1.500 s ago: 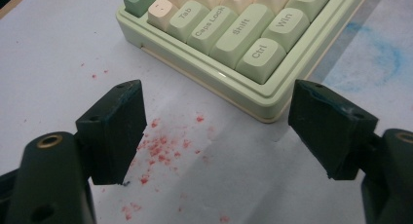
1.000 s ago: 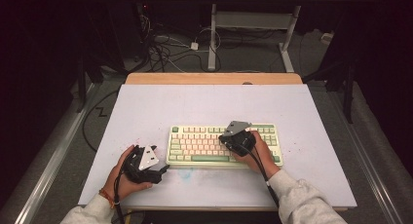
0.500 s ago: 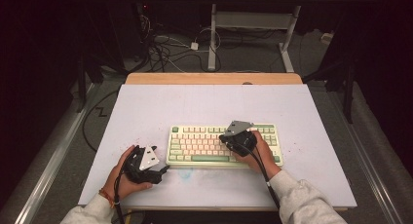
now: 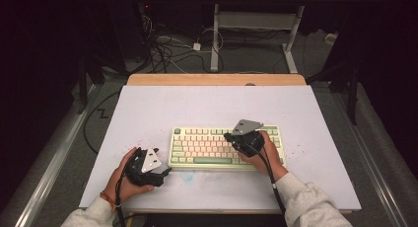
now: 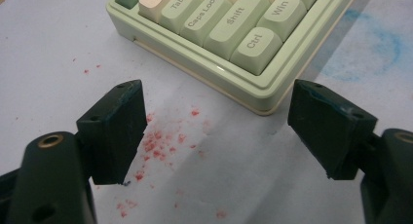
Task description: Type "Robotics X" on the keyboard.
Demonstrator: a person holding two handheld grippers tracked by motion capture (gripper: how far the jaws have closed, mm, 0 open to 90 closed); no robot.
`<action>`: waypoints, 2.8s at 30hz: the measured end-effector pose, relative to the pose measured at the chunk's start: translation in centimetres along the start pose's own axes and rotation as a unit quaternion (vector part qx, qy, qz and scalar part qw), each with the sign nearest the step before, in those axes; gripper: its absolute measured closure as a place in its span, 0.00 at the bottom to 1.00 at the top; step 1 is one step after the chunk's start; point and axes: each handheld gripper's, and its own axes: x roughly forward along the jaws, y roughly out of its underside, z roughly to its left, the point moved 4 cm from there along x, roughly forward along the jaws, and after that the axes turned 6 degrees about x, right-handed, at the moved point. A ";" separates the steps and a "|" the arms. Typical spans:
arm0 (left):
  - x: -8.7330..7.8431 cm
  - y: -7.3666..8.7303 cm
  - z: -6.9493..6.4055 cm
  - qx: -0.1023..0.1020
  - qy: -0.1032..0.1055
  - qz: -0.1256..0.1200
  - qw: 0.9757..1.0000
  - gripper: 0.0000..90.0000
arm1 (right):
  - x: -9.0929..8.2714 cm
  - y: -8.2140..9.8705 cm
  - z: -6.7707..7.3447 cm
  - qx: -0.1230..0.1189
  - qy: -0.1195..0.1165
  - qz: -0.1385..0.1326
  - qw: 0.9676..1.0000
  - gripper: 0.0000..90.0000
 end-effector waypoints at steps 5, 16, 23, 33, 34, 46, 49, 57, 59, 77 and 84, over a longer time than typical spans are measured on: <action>0.0 0.1 -0.1 -0.001 0.004 0.004 1.000 0.23 | -0.4 -0.1 -0.2 0.000 0.002 -0.006 1.000 0.97; 0.0 0.1 -0.1 0.000 0.005 0.006 1.000 0.23 | -1.6 -0.4 -0.5 0.005 0.013 -0.028 1.000 0.87; 0.1 0.1 -0.1 -0.002 0.005 0.005 1.000 0.23 | -2.5 -0.5 -0.7 0.007 0.022 -0.041 0.999 0.71; 0.1 0.1 -0.2 -0.003 0.007 0.005 1.000 0.23 | -3.7 -0.6 -1.3 0.020 0.047 -0.077 0.996 0.36; 0.1 0.1 -0.2 -0.003 0.006 0.005 1.000 0.23 | -3.8 -0.6 -1.4 0.020 0.054 -0.077 0.995 0.33; -0.3 0.0 0.1 -0.009 0.000 -0.003 1.000 0.23 | -5.4 0.1 -2.0 0.020 0.079 -0.095 0.992 0.26; -0.5 -0.2 0.2 -0.015 -0.003 -0.010 1.000 0.25 | -6.0 0.6 -2.2 0.019 0.089 -0.097 0.991 0.26; -1.7 -0.8 0.5 -0.034 -0.008 -0.041 0.999 0.37 | -7.4 2.1 -2.5 0.017 0.101 -0.101 0.990 0.26; -1.9 -0.9 0.5 -0.037 -0.008 -0.044 0.998 0.41 | -7.7 2.6 -2.4 0.019 0.102 -0.101 0.989 0.26; -3.2 -3.1 0.8 -0.042 0.025 -0.055 0.997 0.98 | -10.5 7.4 -1.4 0.020 0.126 -0.095 0.987 0.27; -2.8 -4.0 0.5 -0.033 0.036 -0.049 0.998 0.98 | -11.3 8.2 -1.3 0.024 0.127 -0.095 0.987 0.27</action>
